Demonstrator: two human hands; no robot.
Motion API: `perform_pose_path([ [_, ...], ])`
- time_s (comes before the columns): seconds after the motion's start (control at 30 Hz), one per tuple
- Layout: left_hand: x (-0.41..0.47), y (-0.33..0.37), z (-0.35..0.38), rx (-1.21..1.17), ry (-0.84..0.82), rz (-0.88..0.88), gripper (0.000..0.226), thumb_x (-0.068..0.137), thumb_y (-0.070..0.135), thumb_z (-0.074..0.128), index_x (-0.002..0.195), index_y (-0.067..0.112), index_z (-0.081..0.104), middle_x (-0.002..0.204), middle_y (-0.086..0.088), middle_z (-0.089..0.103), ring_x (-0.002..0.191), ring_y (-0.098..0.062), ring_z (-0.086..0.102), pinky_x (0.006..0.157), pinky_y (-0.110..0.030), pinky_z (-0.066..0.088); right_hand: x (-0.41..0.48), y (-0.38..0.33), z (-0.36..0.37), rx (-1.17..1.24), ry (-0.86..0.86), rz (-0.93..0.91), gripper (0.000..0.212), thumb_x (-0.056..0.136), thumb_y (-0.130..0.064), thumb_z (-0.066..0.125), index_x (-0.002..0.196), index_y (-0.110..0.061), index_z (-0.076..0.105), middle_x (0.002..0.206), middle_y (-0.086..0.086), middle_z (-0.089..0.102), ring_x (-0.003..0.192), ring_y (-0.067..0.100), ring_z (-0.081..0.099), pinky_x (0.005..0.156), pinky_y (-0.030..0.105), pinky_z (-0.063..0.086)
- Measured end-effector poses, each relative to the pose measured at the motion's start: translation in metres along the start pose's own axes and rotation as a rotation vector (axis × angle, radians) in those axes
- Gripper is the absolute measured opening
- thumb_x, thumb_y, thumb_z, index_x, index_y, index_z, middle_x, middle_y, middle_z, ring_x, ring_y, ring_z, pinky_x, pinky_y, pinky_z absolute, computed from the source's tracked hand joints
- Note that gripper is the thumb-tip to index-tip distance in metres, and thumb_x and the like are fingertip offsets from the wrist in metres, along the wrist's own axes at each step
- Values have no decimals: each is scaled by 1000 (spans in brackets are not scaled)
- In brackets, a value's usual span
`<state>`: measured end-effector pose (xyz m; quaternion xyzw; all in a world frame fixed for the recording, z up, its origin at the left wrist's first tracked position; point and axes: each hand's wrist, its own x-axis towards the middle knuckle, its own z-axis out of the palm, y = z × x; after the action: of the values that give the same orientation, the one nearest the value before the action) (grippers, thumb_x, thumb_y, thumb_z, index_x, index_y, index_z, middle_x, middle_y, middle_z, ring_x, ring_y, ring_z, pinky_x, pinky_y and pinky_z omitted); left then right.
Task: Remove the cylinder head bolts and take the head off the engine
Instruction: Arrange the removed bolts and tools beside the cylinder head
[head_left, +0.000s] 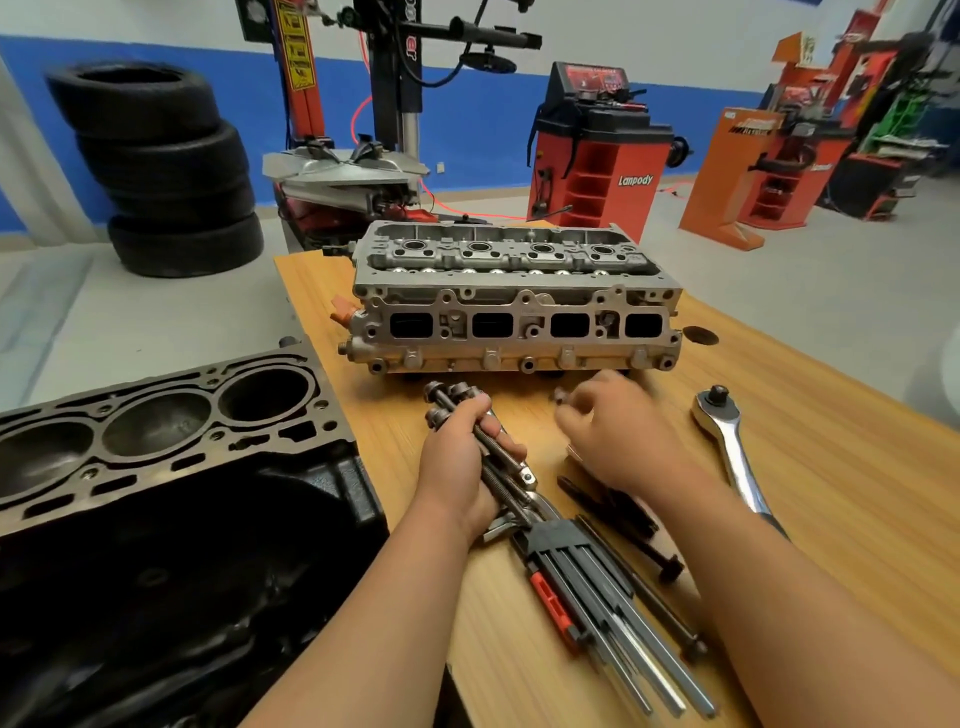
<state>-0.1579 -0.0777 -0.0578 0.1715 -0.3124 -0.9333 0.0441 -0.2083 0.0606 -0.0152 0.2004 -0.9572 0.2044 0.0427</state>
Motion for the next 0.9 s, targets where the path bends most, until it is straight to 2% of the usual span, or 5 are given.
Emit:
perform_pose_path([
  [0.27, -8, 1, 5, 144, -262, -68, 39, 76, 37, 67, 108, 15, 64, 92, -6, 72, 74, -19, 70, 57, -30, 54, -16, -29, -33, 615, -46, -26, 15, 98, -23, 52, 96, -21, 67, 74, 0, 68, 64, 12, 67, 57, 26, 57],
  [0.37, -6, 0, 3, 75, -192, -98, 42, 69, 27, 71, 108, 13, 62, 68, 2, 62, 52, -10, 57, 47, -25, 49, -23, -17, -53, 162, -86, -84, 5, 96, -31, 54, 93, -33, 57, 84, -13, 63, 72, 1, 61, 61, 16, 50],
  [0.5, -2, 2, 0, -44, -152, -118, 29, 72, 20, 67, 100, 15, 60, 63, 3, 56, 47, -9, 52, 45, -24, 48, -51, -4, -55, -340, -585, 41, 22, 88, -42, 61, 79, -22, 61, 72, -4, 66, 64, 4, 64, 62, 21, 56],
  [0.6, -4, 1, 1, -3, -171, -127, 9, 71, 23, 68, 72, 15, 71, 61, 1, 60, 49, -13, 58, 49, -26, 50, -57, -8, -41, -436, -656, 45, 18, 89, -33, 60, 79, -18, 61, 73, -2, 64, 69, 12, 65, 68, 29, 57],
  [0.9, -8, 3, 2, -85, -188, -131, 25, 76, 18, 65, 99, 15, 59, 76, -2, 68, 60, -17, 65, 54, -31, 55, -49, 1, -36, -502, -577, 74, 11, 91, -29, 55, 93, -20, 61, 80, -3, 60, 75, 11, 60, 73, 27, 56],
])
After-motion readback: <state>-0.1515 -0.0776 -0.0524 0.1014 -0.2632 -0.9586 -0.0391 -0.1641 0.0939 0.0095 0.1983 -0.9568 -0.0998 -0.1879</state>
